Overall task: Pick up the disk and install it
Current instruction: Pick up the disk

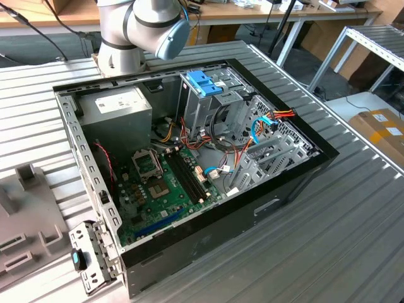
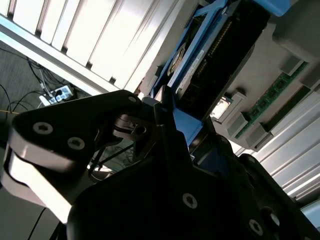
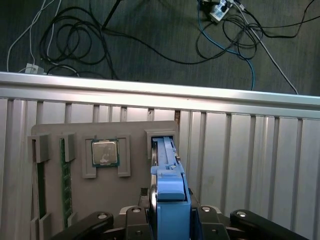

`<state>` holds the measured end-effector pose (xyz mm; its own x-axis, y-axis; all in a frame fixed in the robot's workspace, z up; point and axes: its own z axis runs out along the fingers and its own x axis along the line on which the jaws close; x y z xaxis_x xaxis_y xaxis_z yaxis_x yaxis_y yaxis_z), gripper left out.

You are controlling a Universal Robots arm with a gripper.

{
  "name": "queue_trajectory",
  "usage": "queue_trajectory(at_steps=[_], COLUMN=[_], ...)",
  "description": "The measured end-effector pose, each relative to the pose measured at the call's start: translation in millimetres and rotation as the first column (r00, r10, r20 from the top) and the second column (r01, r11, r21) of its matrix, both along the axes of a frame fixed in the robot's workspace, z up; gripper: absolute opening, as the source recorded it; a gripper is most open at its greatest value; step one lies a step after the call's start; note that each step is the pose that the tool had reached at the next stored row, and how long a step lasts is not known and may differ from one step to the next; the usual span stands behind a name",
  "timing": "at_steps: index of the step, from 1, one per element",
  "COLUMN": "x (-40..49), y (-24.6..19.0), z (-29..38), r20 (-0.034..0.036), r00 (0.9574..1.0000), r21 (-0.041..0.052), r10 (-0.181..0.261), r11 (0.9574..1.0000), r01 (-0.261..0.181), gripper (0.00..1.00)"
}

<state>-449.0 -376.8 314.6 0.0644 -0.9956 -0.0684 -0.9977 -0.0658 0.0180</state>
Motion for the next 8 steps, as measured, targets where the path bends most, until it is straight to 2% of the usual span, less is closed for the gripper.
queue_trajectory(at_steps=[8], x=[0.0], y=[0.0], z=[-11.2], r20=[-0.0014], r00=[1.0000], r21=[-0.0002], r10=[0.000], r11=[1.0000], r01=[0.000], gripper=[0.37])
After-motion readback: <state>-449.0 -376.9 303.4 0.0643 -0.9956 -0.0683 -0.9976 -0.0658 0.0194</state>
